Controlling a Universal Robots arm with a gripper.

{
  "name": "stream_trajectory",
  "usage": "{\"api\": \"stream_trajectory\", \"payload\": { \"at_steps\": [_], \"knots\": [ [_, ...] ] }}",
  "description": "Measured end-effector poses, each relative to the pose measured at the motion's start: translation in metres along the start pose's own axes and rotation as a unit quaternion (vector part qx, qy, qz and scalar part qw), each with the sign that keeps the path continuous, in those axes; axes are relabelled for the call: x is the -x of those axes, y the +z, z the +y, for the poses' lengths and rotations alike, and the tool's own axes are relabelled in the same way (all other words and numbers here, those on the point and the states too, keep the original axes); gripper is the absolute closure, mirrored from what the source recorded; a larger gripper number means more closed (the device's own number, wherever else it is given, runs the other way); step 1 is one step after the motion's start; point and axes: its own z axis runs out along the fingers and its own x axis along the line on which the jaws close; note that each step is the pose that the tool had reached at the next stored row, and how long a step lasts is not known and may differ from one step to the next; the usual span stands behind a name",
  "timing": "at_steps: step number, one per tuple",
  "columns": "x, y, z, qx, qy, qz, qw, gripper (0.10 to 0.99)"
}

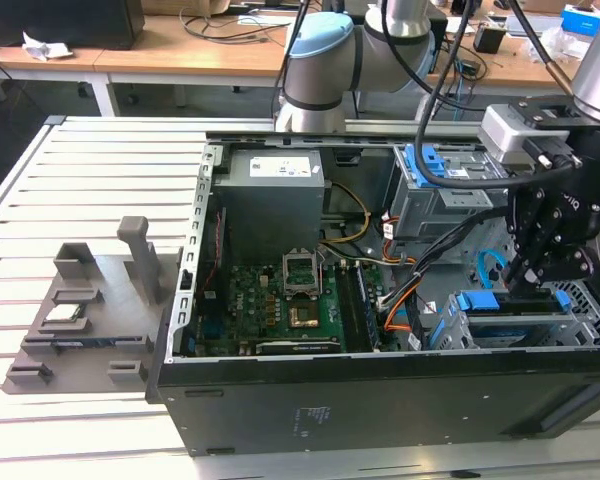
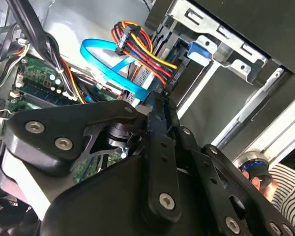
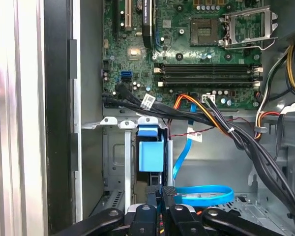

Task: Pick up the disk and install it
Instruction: 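Insert the second disk wire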

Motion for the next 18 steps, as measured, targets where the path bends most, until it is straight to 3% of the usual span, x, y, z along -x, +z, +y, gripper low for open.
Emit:
{"api": "stream_trajectory", "payload": {
  "at_steps": [10, 16, 17, 18],
  "knots": [
    [0.0002, 0.0057, -0.0023, -0.0001, 0.000, 0.0002, 1.0000, 0.925],
    [0.0000, 0.0037, -0.0023, -0.0001, 0.000, -0.0007, 1.0000, 0.925],
    [-0.0002, 0.0028, -0.0023, -0.0001, 0.000, -0.0018, 1.0000, 0.925],
    [-0.0001, 0.0031, -0.0023, 0.0001, 0.000, -0.0086, 1.0000, 0.925]
  ]
}}
